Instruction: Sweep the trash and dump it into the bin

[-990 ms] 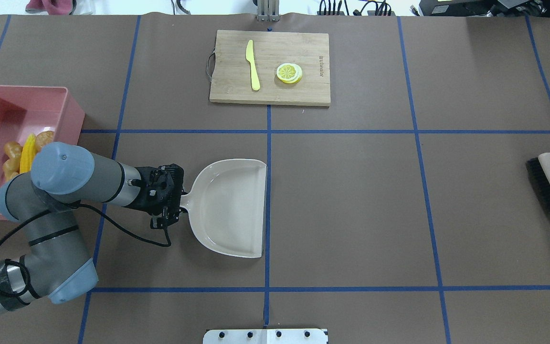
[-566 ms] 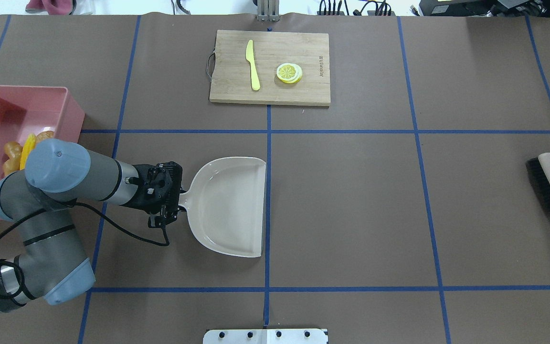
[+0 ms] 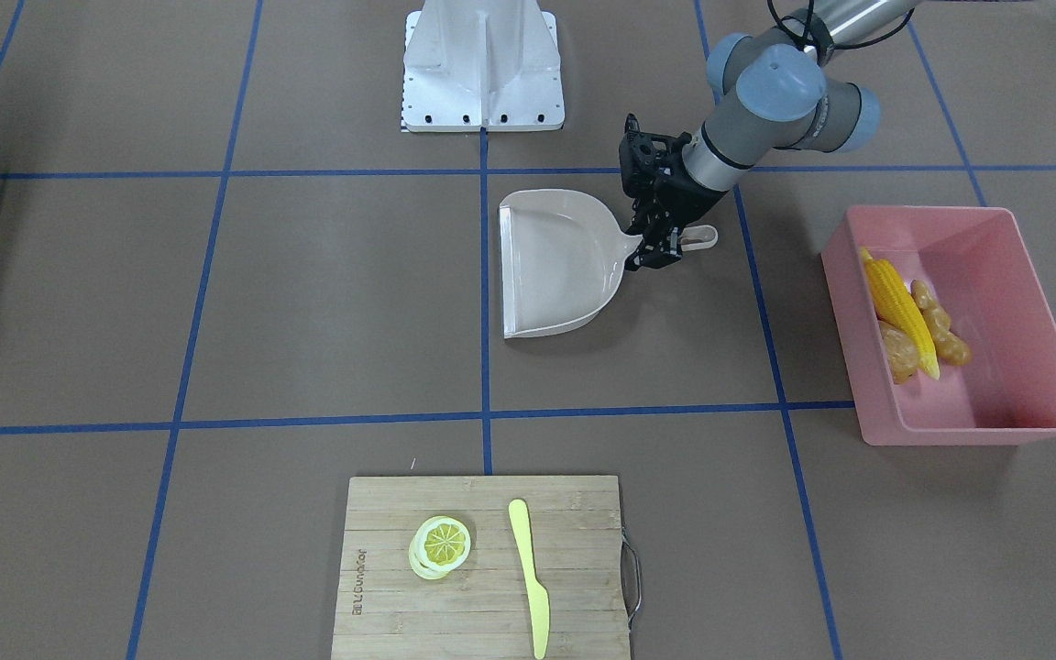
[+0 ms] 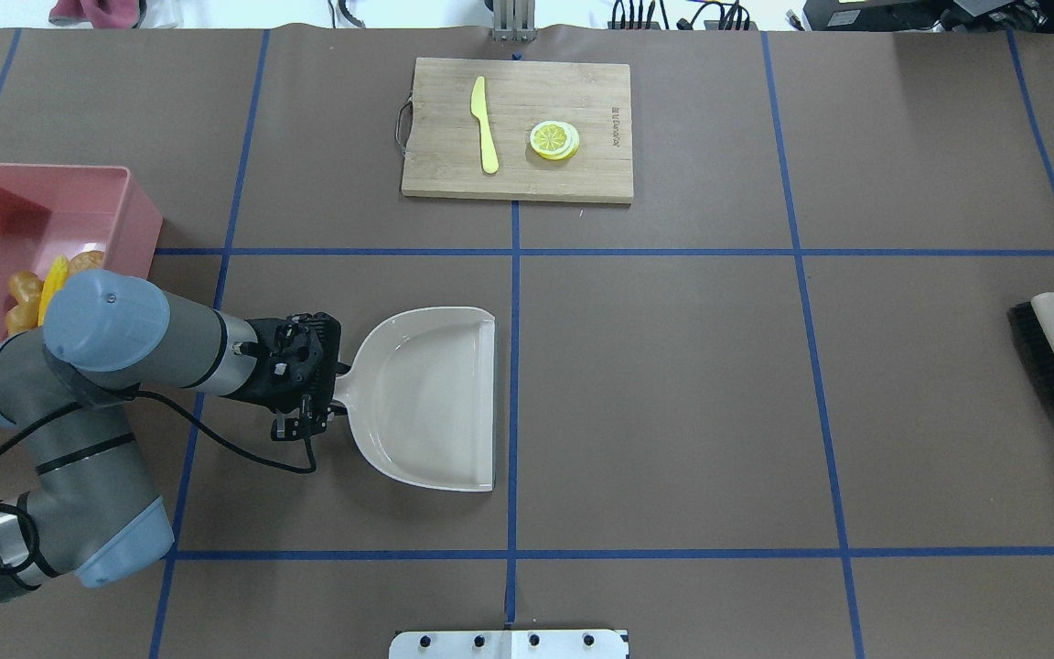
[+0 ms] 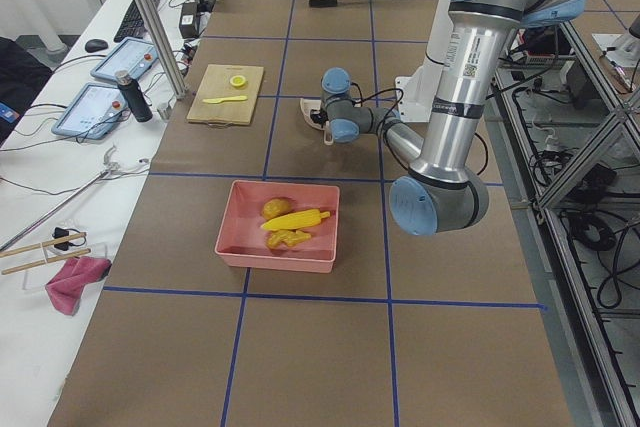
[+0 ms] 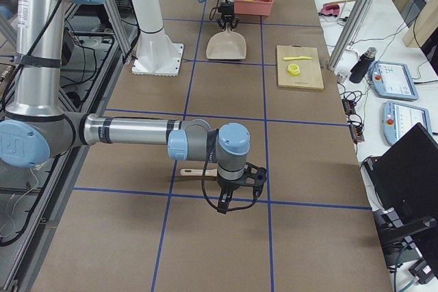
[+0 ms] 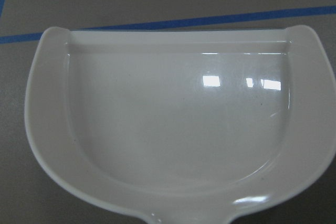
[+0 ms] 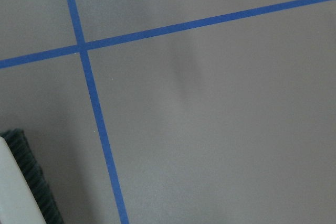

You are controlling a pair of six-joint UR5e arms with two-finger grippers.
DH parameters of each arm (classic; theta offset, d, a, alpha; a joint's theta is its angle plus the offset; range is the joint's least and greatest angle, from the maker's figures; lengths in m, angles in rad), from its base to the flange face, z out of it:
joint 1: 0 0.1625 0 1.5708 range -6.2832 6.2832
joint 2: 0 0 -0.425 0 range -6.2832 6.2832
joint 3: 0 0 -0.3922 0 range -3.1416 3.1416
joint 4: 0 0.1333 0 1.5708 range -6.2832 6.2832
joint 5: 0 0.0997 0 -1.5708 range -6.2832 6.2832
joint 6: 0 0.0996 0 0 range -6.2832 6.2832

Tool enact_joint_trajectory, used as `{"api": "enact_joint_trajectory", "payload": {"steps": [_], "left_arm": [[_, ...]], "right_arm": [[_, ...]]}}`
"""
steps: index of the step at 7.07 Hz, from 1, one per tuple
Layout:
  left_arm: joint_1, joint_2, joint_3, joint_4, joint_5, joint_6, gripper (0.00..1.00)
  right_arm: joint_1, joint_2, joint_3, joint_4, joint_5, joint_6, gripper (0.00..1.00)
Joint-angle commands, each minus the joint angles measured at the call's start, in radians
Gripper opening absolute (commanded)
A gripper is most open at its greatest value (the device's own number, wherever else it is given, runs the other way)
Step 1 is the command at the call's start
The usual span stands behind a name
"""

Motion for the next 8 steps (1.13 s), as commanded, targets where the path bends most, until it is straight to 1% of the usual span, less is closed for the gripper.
{"api": "enact_joint_trajectory", "payload": {"steps": [1,2,3,4,5,6,7,8], "left_arm": [[-0.034,0.007,-0.005,0.006,0.002,-0.008,0.98],[-0.085,0.013,-0.024,0.011,0.002,-0.008,0.98],[-0.157,0.030,-0.075,0.049,-0.002,-0.009,0.98],[-0.240,0.038,-0.102,0.112,-0.005,-0.011,0.98],[-0.321,0.039,-0.103,0.152,-0.005,-0.011,0.98],[-0.406,0.065,-0.104,0.161,-0.003,-0.009,0.98],[-0.466,0.111,-0.104,0.166,-0.006,-0.008,0.98],[-0.517,0.157,-0.103,0.216,-0.029,-0.047,0.98]], "right_arm": [[0.000,0.002,-0.009,0.000,0.000,0.000,1.00],[0.000,0.002,-0.012,0.000,-0.002,0.000,1.00],[0.000,0.002,-0.023,0.000,-0.002,0.000,1.00],[0.000,0.002,-0.029,0.000,-0.002,-0.002,1.00],[0.000,0.002,-0.033,0.002,-0.002,0.000,1.00],[0.000,0.002,-0.033,0.002,-0.002,-0.002,1.00],[0.000,0.002,-0.033,0.002,-0.002,0.000,1.00],[0.000,0.002,-0.032,0.002,-0.002,-0.002,1.00]]}}
